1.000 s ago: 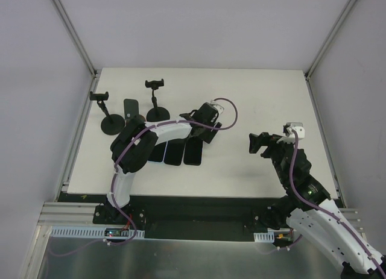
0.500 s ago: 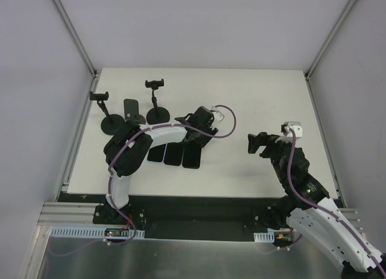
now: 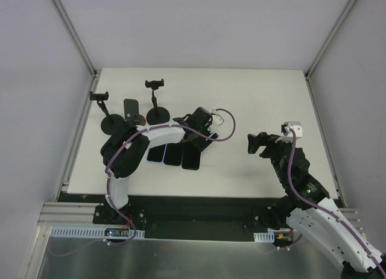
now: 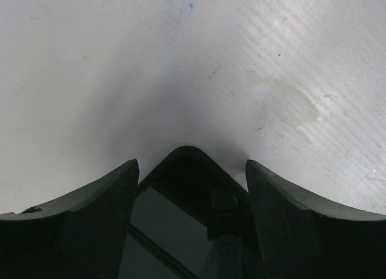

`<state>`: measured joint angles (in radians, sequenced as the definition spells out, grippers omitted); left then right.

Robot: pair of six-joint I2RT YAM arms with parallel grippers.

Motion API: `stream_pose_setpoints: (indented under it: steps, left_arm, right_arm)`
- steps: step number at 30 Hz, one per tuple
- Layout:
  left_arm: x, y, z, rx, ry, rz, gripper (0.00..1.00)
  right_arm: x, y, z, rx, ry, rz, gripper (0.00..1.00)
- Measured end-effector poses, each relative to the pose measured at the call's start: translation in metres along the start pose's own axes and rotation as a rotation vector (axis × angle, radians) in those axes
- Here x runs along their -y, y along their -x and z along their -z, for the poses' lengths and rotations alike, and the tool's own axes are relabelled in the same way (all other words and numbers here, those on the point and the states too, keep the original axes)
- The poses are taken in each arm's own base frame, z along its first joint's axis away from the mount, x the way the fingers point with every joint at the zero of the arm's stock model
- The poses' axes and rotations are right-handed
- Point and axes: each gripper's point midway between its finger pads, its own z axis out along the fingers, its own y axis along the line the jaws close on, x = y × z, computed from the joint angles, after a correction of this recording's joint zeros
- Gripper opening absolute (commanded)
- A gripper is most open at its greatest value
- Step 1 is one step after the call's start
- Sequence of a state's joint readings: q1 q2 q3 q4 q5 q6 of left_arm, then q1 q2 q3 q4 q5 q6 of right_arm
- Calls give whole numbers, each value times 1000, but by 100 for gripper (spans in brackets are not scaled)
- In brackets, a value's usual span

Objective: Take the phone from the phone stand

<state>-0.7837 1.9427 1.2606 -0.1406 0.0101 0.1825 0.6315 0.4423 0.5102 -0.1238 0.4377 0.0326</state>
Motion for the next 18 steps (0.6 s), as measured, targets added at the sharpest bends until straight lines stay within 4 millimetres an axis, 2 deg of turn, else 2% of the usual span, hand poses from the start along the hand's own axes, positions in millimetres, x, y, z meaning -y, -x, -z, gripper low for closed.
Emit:
stream_pose_setpoints:
  steps: [5, 8, 13, 18]
  left_arm:
    - [0, -5, 9, -27, 10, -3, 89]
    - [5, -4, 18, -23, 23, -23, 92]
    - [28, 2, 34, 2, 36, -86, 95]
    - [42, -11, 34, -28, 63, -144, 99]
  right_arm:
    - [0, 2, 1, 7, 2, -3, 96]
    - [0, 2, 1, 8, 2, -4, 96]
    - [0, 2, 1, 7, 2, -4, 96]
    - [0, 2, 1, 7, 3, -4, 96]
